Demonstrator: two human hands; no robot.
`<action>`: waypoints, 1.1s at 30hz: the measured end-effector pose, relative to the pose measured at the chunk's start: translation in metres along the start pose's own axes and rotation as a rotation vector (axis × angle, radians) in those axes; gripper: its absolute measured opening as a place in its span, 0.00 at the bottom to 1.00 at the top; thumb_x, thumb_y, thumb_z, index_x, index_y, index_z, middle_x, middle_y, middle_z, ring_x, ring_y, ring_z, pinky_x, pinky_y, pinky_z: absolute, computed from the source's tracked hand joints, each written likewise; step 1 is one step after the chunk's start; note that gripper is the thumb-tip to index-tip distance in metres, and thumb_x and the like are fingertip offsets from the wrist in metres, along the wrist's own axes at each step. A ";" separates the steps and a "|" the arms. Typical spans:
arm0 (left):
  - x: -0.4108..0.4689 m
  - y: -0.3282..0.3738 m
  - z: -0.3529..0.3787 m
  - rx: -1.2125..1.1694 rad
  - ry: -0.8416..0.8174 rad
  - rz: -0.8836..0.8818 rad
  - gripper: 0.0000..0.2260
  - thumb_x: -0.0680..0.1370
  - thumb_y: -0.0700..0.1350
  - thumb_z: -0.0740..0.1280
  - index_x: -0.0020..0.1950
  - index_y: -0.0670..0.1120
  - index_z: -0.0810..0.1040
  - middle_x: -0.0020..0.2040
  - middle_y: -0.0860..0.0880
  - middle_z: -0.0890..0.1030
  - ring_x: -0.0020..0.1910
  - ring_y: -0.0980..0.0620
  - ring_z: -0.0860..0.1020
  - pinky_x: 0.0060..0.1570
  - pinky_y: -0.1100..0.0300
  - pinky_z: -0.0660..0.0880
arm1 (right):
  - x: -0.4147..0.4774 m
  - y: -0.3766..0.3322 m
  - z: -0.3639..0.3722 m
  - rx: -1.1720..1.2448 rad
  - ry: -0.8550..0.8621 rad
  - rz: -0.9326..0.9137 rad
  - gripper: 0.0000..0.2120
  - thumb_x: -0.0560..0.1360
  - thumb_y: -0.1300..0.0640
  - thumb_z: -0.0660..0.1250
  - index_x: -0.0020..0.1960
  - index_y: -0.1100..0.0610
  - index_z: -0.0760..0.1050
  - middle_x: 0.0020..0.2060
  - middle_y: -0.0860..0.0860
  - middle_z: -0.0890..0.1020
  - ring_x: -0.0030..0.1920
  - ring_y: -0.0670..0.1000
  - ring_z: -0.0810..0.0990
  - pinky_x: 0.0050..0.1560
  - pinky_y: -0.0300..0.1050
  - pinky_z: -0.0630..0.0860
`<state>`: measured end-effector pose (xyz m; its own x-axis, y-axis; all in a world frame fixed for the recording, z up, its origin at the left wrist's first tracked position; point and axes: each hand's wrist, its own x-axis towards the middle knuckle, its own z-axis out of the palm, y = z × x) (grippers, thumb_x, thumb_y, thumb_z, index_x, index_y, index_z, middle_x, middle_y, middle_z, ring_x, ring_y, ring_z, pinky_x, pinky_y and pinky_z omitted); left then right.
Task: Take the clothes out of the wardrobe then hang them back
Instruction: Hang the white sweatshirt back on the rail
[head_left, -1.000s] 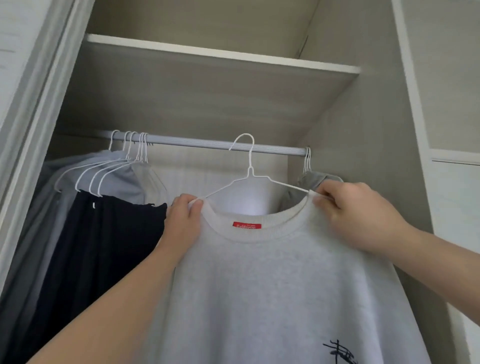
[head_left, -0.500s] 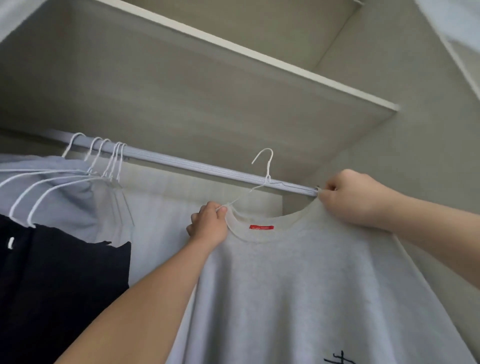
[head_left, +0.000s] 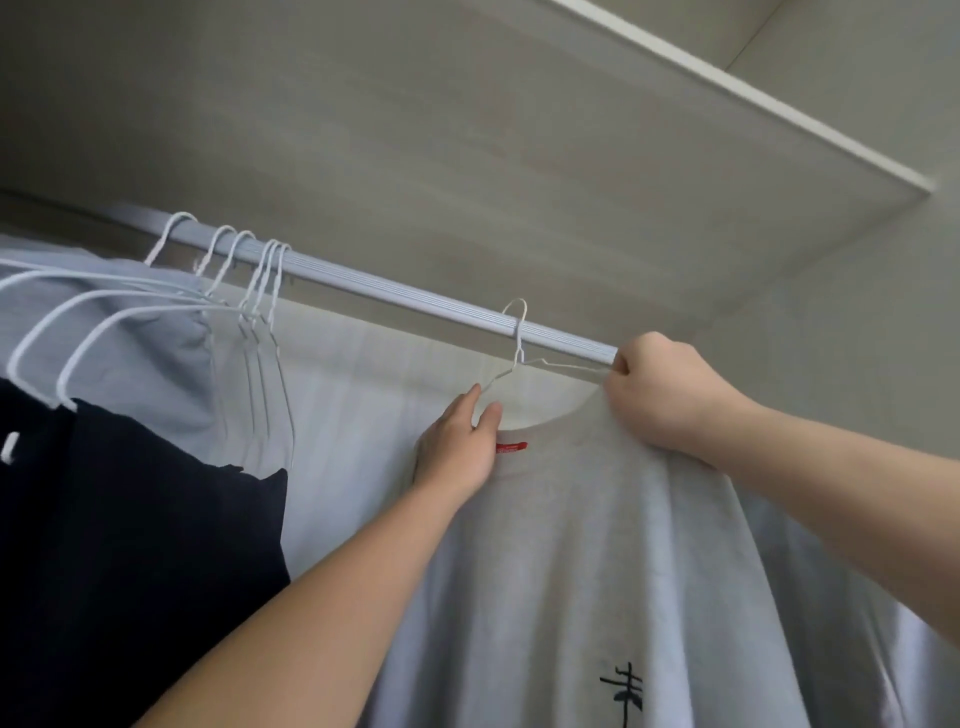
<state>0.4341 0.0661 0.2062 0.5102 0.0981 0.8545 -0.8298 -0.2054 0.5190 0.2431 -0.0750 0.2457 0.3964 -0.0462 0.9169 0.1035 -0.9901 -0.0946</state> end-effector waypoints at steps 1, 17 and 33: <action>-0.002 -0.004 -0.001 -0.015 -0.020 0.005 0.34 0.70 0.70 0.55 0.75 0.62 0.66 0.76 0.57 0.69 0.70 0.51 0.74 0.73 0.49 0.65 | -0.004 -0.001 0.004 0.004 -0.012 -0.002 0.09 0.77 0.59 0.57 0.46 0.62 0.74 0.38 0.56 0.75 0.33 0.53 0.72 0.37 0.46 0.70; -0.022 -0.017 0.020 0.088 0.017 0.142 0.30 0.78 0.66 0.55 0.79 0.62 0.57 0.81 0.58 0.57 0.79 0.53 0.58 0.77 0.48 0.54 | -0.038 0.026 0.034 -0.506 0.077 -0.366 0.35 0.77 0.32 0.43 0.73 0.52 0.63 0.70 0.50 0.71 0.74 0.55 0.63 0.70 0.57 0.58; -0.033 -0.016 0.127 -0.083 0.049 0.214 0.41 0.71 0.73 0.51 0.81 0.58 0.53 0.82 0.54 0.53 0.80 0.54 0.51 0.77 0.43 0.54 | -0.070 0.077 0.031 -0.863 -0.163 -0.234 0.56 0.67 0.19 0.35 0.79 0.59 0.36 0.78 0.55 0.35 0.78 0.54 0.34 0.74 0.66 0.36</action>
<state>0.4592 -0.0571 0.1668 0.3105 0.1090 0.9443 -0.9347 -0.1458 0.3241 0.2514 -0.1437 0.1627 0.5823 0.1232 0.8036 -0.4951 -0.7303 0.4707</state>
